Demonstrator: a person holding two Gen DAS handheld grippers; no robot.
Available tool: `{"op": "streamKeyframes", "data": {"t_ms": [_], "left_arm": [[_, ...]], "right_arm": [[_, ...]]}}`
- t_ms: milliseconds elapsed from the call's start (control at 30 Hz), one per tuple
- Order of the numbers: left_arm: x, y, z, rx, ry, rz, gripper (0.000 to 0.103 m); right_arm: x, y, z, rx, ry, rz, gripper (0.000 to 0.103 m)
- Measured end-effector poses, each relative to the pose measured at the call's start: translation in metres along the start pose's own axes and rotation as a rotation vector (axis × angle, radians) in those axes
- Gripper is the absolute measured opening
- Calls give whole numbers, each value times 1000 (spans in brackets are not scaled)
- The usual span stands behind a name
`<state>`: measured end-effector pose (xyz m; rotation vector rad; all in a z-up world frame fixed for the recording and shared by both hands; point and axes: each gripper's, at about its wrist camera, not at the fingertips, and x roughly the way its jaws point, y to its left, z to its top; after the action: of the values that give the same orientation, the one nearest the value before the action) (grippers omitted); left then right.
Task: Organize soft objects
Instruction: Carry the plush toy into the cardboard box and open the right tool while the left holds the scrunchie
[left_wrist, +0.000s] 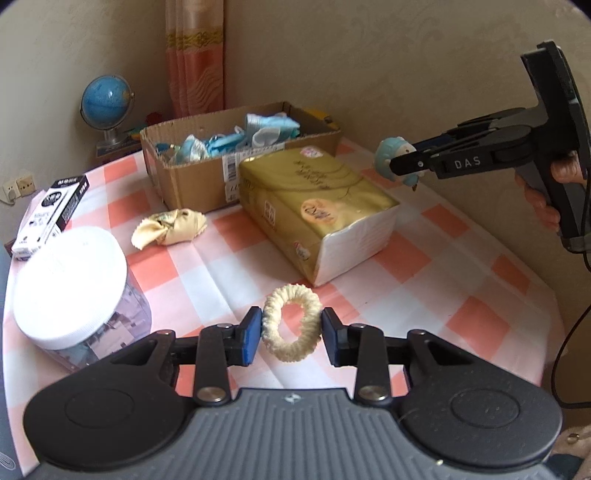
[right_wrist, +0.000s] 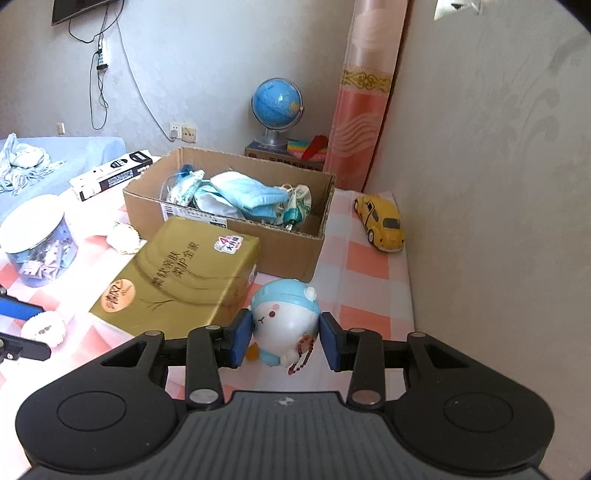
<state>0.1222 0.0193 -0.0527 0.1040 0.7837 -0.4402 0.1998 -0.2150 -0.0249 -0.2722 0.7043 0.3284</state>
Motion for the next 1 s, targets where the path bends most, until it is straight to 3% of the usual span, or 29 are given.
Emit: {"op": "streamKeyframes", "data": {"t_ms": [400,900,1000], "left_arm": [[-24,6,5,-19,-43,-7,34],[-21,23,3,-60,-45,27,34],[-21,26,2,-68,-47,39,34]], "right_arm": [[-12,6,41,-39,-69,18,45],[43,76,129,-168,-114,220,45],[57,86,136,-176,-103,246,51]]}}
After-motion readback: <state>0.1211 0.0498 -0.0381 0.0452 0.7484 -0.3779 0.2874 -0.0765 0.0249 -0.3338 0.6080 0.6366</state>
